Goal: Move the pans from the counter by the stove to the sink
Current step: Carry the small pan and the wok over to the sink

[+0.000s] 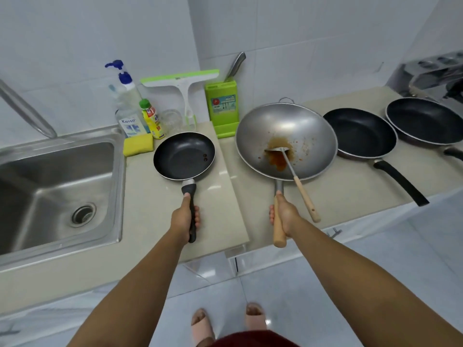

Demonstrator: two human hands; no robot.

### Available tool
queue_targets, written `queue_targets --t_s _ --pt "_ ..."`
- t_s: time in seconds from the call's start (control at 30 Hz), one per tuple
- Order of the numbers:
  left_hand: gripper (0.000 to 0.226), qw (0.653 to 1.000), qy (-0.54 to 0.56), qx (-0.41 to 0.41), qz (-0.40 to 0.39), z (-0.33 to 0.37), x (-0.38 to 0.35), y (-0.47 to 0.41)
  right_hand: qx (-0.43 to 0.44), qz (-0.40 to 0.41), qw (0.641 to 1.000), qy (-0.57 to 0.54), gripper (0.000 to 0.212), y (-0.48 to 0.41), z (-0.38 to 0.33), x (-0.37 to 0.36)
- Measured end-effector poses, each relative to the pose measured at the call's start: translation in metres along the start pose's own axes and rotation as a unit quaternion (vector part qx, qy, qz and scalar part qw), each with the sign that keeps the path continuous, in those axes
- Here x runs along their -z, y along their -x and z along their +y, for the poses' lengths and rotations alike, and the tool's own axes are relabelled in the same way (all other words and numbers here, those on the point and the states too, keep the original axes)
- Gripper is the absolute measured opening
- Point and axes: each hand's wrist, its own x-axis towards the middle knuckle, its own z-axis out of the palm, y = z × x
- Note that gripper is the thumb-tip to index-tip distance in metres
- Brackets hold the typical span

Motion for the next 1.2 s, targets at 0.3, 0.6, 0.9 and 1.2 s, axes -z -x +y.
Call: queue_targets --t_s 0.3,0.6,0.9,1.2 --pt "0.054 0.996 0.010 -0.041 0.079 -0.013 0.002 0.007 0.032 0.039 0.997 0.056 0.043 0.025 -0.020 0.001" --pt "0.055 0.989 0.032 -0.088 0.115 -0.028 0.026 0.032 0.066 -0.009 0.988 0.137 0.049 0.078 -0.024 0.020" --pt "0.056 0.975 0.073 -0.113 0.177 -0.028 0.068 0.068 0.117 -0.082 0.971 0.191 0.054 0.122 -0.022 -0.008" --pt "0.056 0.937 0.135 -0.112 0.302 -0.049 0.130 0.109 0.106 -0.153 0.972 0.144 0.047 0.148 -0.021 -0.055"
